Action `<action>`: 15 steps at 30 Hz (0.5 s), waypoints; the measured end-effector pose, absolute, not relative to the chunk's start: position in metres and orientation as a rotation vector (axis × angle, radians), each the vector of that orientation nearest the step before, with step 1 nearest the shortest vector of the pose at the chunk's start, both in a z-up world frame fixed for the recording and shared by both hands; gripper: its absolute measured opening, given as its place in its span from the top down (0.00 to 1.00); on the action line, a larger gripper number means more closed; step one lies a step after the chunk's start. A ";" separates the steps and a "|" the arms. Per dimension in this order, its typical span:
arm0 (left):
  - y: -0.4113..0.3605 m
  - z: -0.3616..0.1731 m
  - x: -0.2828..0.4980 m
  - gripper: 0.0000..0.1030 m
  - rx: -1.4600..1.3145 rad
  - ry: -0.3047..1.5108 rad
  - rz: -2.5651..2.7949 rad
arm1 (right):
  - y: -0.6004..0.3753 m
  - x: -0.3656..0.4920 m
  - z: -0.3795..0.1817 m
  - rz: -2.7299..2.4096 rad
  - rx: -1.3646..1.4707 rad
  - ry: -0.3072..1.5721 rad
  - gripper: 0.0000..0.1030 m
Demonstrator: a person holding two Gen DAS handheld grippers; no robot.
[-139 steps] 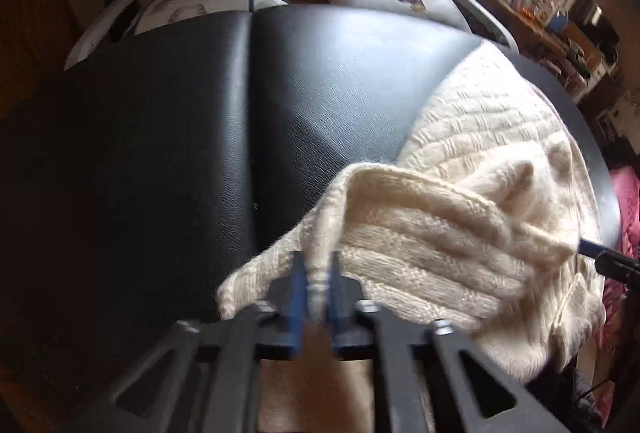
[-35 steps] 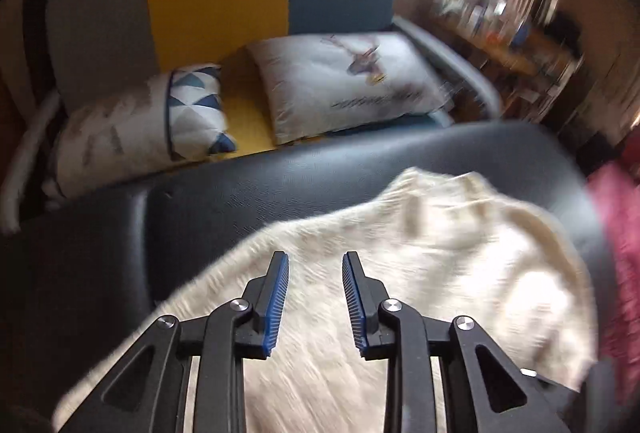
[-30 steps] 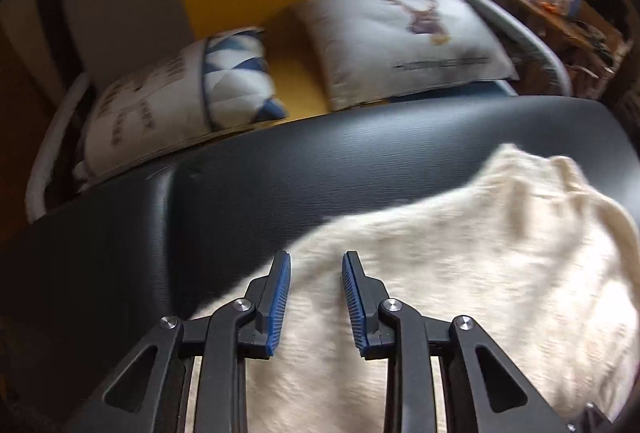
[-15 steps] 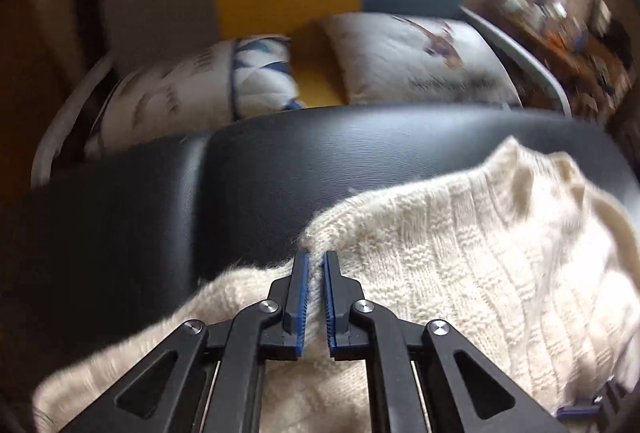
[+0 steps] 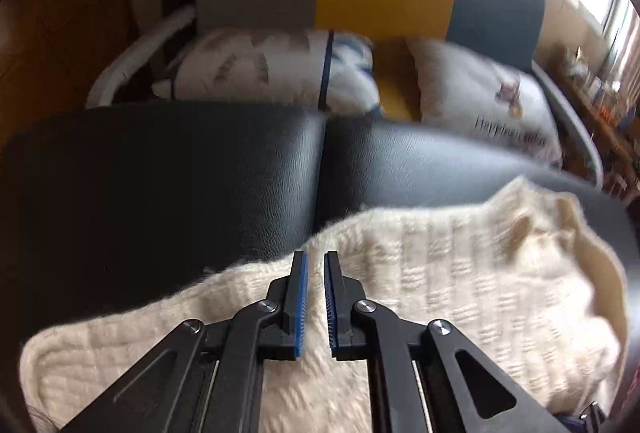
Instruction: Fold clothes
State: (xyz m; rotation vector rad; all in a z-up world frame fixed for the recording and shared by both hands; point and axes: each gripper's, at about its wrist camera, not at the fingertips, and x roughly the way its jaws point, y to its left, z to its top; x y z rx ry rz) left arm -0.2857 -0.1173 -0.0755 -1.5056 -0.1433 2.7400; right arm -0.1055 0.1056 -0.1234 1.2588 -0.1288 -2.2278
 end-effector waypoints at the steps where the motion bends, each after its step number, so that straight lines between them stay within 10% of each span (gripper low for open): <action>1: -0.117 -0.064 -0.278 0.92 -1.457 -0.174 2.751 | 0.113 -0.100 -0.116 -2.228 1.249 -0.165 0.00; 15: -0.044 -0.081 -0.077 0.87 -1.449 -0.145 2.425 | 0.314 0.040 -0.093 -2.752 1.634 -0.342 0.02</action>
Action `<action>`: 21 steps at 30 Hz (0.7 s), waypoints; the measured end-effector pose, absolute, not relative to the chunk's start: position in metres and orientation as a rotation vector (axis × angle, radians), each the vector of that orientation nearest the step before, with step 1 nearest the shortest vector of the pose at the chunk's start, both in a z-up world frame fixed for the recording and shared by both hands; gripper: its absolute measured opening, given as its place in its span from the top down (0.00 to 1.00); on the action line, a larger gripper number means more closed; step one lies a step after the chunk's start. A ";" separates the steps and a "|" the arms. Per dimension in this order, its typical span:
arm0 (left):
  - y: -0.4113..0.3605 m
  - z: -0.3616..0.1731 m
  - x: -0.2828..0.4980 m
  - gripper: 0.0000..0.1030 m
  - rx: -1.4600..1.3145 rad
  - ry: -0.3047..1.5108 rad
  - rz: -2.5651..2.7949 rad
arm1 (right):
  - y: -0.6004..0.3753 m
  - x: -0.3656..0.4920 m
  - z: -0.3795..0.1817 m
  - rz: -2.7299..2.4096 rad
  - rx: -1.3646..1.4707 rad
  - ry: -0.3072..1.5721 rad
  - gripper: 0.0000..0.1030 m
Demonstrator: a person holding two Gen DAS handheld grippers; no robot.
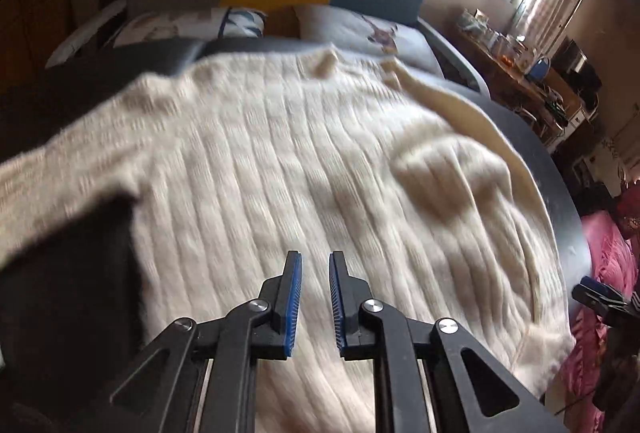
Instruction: Fold clothes
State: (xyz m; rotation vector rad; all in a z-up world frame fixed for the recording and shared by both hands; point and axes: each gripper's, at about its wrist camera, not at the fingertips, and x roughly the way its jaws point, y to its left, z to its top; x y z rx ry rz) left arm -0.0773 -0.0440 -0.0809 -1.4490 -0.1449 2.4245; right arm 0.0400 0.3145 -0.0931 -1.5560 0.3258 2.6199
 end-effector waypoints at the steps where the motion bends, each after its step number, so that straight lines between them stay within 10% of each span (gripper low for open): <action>1: -0.039 -0.085 -0.068 0.87 -1.462 -0.126 2.414 | 0.315 0.046 -0.098 2.605 -1.557 0.281 0.05; 4: -0.035 -0.095 -0.052 0.87 -1.491 -0.072 2.400 | 0.316 0.057 -0.111 2.598 -1.598 0.327 0.48; 11: -0.034 -0.105 -0.042 0.86 -1.475 -0.002 2.422 | 0.303 0.063 -0.130 2.642 -1.602 0.298 0.50; 15: -0.032 -0.104 -0.038 0.86 -1.460 0.038 2.437 | 0.289 0.062 -0.124 2.679 -1.617 0.168 0.81; 21: -0.040 -0.107 -0.038 0.86 -1.455 -0.044 2.399 | 0.279 0.047 -0.085 2.673 -1.571 -0.246 0.83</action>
